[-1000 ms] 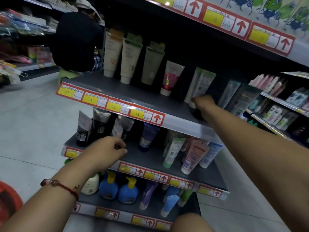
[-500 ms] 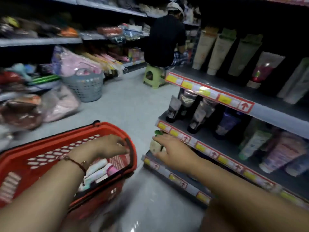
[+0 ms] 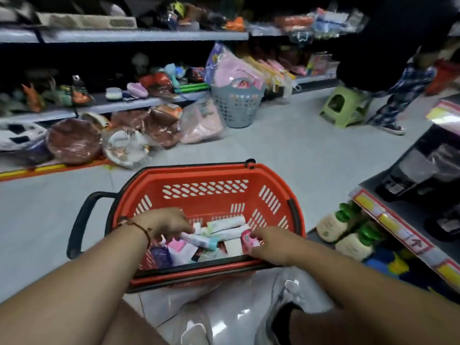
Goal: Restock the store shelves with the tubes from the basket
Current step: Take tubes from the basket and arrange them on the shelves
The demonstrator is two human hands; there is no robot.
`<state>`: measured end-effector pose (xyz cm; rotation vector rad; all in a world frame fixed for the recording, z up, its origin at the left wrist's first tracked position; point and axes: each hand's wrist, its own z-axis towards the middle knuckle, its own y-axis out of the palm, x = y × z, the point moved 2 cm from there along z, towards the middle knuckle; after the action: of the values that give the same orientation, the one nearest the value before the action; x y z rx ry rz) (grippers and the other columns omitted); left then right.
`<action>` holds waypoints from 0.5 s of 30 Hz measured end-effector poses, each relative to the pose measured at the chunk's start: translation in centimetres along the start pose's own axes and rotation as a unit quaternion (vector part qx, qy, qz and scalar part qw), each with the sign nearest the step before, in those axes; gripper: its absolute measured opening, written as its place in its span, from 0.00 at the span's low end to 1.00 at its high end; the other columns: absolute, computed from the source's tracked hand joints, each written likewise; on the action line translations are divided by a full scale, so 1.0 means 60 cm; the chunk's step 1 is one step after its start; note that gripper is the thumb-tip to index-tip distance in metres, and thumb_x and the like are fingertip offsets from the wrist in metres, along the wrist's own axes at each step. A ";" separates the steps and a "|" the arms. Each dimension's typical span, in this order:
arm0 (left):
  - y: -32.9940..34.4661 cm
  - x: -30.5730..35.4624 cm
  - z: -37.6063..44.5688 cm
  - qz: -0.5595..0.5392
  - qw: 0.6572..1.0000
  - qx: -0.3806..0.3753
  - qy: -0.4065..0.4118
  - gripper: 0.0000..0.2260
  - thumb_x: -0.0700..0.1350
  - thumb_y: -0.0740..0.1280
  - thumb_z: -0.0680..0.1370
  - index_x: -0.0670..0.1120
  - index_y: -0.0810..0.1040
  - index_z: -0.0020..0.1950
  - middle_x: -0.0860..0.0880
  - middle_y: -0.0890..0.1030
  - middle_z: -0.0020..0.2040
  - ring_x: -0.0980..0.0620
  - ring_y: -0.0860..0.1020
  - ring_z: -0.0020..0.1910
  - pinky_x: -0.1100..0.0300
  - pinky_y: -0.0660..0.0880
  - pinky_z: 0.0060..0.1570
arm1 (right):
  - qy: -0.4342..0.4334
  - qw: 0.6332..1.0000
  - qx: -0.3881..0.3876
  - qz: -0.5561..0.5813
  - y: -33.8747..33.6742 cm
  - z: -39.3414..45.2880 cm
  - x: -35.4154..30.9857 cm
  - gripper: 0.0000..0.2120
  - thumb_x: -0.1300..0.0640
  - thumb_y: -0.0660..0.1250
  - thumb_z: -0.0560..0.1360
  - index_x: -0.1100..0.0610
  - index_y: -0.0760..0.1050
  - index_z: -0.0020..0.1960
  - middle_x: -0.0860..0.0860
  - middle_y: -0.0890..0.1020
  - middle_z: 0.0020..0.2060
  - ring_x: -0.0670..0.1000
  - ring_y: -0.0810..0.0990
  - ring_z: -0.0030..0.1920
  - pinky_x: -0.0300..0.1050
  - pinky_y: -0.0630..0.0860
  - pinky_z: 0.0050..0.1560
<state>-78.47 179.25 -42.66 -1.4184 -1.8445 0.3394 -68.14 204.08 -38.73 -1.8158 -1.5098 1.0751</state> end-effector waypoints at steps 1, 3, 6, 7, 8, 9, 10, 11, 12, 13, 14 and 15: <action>-0.003 -0.002 0.022 0.017 0.999 0.029 0.013 0.10 0.50 0.67 0.78 0.44 0.81 0.50 0.46 0.81 0.43 0.51 0.76 0.33 0.63 0.72 0.32 | 0.005 1.000 -0.016 -0.015 0.005 0.022 0.003 0.23 0.46 0.64 0.77 0.56 0.74 0.68 0.56 0.78 0.64 0.57 0.76 0.64 0.49 0.73 0.63; -0.012 -0.014 0.067 0.058 0.993 0.100 0.034 0.12 0.53 0.67 0.75 0.48 0.81 0.53 0.47 0.83 0.52 0.48 0.80 0.45 0.59 0.77 0.44 | 0.003 0.998 -0.041 -0.048 0.020 0.069 0.008 0.23 0.48 0.63 0.77 0.56 0.73 0.69 0.56 0.76 0.66 0.57 0.74 0.65 0.45 0.72 0.62; -0.011 -0.048 0.114 0.173 0.983 0.062 0.015 0.17 0.54 0.67 0.74 0.48 0.81 0.58 0.47 0.83 0.57 0.46 0.80 0.53 0.53 0.78 0.55 | -0.009 0.994 -0.070 -0.078 0.053 0.150 0.007 0.18 0.48 0.62 0.78 0.58 0.74 0.63 0.57 0.78 0.63 0.57 0.76 0.62 0.41 0.68 0.51; -0.009 -0.064 0.126 0.215 0.976 0.039 0.008 0.18 0.55 0.67 0.74 0.48 0.81 0.59 0.47 0.83 0.57 0.46 0.80 0.54 0.53 0.78 0.54 | -0.011 0.994 -0.078 -0.081 0.066 0.176 0.004 0.19 0.47 0.62 0.78 0.58 0.74 0.64 0.57 0.78 0.63 0.57 0.76 0.62 0.42 0.69 0.52; -0.008 -0.081 0.137 0.243 0.970 0.025 0.002 0.20 0.56 0.67 0.73 0.48 0.81 0.60 0.47 0.83 0.58 0.45 0.80 0.54 0.53 0.78 0.54 | -0.013 0.993 -0.085 -0.081 0.079 0.202 -0.001 0.22 0.46 0.62 0.78 0.58 0.73 0.66 0.56 0.77 0.65 0.57 0.75 0.64 0.42 0.71 0.56; -0.007 -0.095 0.145 0.253 0.967 0.012 -0.003 0.21 0.57 0.68 0.72 0.49 0.80 0.62 0.47 0.82 0.59 0.45 0.80 0.55 0.54 0.78 0.54 | -0.017 0.992 -0.094 -0.084 0.093 0.226 -0.009 0.24 0.45 0.62 0.79 0.58 0.72 0.68 0.56 0.76 0.66 0.57 0.74 0.65 0.44 0.71 0.60; -0.002 -0.108 0.155 0.252 0.968 -0.007 -0.009 0.23 0.56 0.70 0.72 0.49 0.79 0.64 0.47 0.82 0.60 0.46 0.80 0.56 0.56 0.77 0.54 | -0.020 0.990 -0.107 -0.089 0.107 0.249 -0.017 0.24 0.45 0.62 0.79 0.58 0.71 0.70 0.56 0.76 0.67 0.57 0.74 0.66 0.45 0.72 0.62; 0.005 -0.115 0.162 0.254 0.966 -0.037 -0.015 0.23 0.55 0.72 0.71 0.49 0.79 0.64 0.48 0.81 0.60 0.46 0.80 0.55 0.57 0.77 0.53 | -0.027 0.988 -0.120 -0.093 0.123 0.273 -0.027 0.24 0.45 0.62 0.79 0.58 0.71 0.70 0.57 0.75 0.67 0.57 0.74 0.66 0.46 0.72 0.62; 0.015 -0.121 0.168 0.263 0.962 -0.068 -0.023 0.23 0.54 0.74 0.71 0.49 0.80 0.63 0.48 0.82 0.60 0.47 0.80 0.55 0.59 0.77 0.52 | -0.033 0.986 -0.132 -0.095 0.139 0.295 -0.039 0.23 0.46 0.62 0.79 0.58 0.71 0.69 0.57 0.75 0.67 0.58 0.74 0.65 0.46 0.72 0.62; 0.025 -0.126 0.173 0.283 0.955 -0.087 -0.024 0.22 0.54 0.75 0.70 0.50 0.80 0.62 0.49 0.82 0.60 0.48 0.80 0.54 0.59 0.77 0.51 | -0.038 0.985 -0.140 -0.094 0.153 0.317 -0.052 0.23 0.47 0.62 0.79 0.58 0.71 0.69 0.57 0.75 0.66 0.58 0.74 0.65 0.47 0.72 0.61; 0.037 -0.130 0.176 0.308 0.947 -0.095 -0.016 0.21 0.54 0.75 0.70 0.51 0.80 0.61 0.50 0.81 0.60 0.48 0.80 0.55 0.59 0.77 0.51 | -0.042 0.984 -0.146 -0.093 0.166 0.339 -0.063 0.22 0.48 0.63 0.78 0.58 0.71 0.68 0.57 0.76 0.66 0.58 0.75 0.64 0.47 0.73 0.61; 0.048 -0.135 0.178 0.333 0.938 -0.098 -0.004 0.20 0.53 0.74 0.72 0.51 0.80 0.62 0.50 0.81 0.59 0.48 0.79 0.55 0.58 0.77 0.50 | -0.050 0.983 -0.147 -0.095 0.176 0.359 -0.075 0.21 0.50 0.63 0.77 0.58 0.72 0.67 0.57 0.77 0.64 0.58 0.76 0.63 0.47 0.73 0.59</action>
<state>-83.30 175.37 -54.89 -2.1691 -1.3760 0.4996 -80.74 195.55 -57.80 -1.7821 -1.9453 0.8994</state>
